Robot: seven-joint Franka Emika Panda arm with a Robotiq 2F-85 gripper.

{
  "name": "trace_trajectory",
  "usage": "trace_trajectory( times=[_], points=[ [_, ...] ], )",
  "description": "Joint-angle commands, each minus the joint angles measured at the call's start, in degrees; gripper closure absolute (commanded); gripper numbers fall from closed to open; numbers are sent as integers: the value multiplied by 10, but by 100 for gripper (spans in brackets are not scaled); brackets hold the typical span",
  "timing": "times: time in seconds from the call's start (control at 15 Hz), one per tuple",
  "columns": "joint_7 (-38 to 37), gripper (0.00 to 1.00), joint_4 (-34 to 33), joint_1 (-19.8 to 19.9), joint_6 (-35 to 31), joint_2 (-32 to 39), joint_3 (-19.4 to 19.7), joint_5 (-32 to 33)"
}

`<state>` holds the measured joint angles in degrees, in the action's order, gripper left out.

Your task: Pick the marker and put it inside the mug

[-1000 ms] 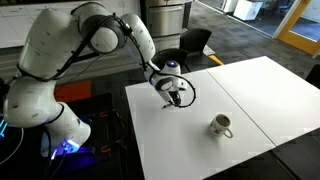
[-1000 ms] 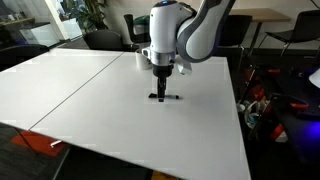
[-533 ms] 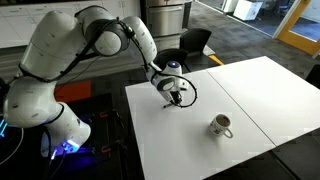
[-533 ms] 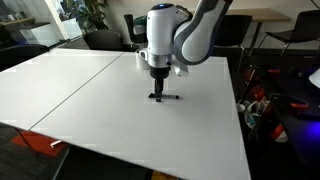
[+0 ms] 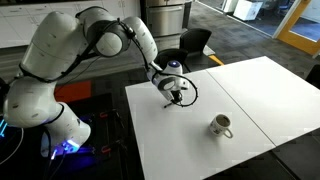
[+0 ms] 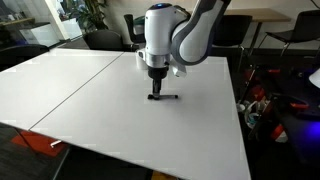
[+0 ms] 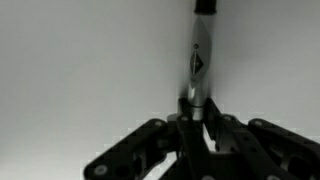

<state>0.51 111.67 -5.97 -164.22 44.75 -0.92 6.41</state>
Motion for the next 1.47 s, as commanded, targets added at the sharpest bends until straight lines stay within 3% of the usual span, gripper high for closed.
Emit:
trace_trajectory(
  times=[0.0,0.47,0.8,1.07,1.4],
  points=[
    [0,95,-1,0,10,-11,1,-6],
    [-25,95,28,-41,-12,-59,52,14],
    [-76,95,34,-100,-25,-87,127,48],
    [-168,95,33,-182,-54,-90,224,95],
    [-310,95,31,-324,-99,-57,398,125]
  ],
)
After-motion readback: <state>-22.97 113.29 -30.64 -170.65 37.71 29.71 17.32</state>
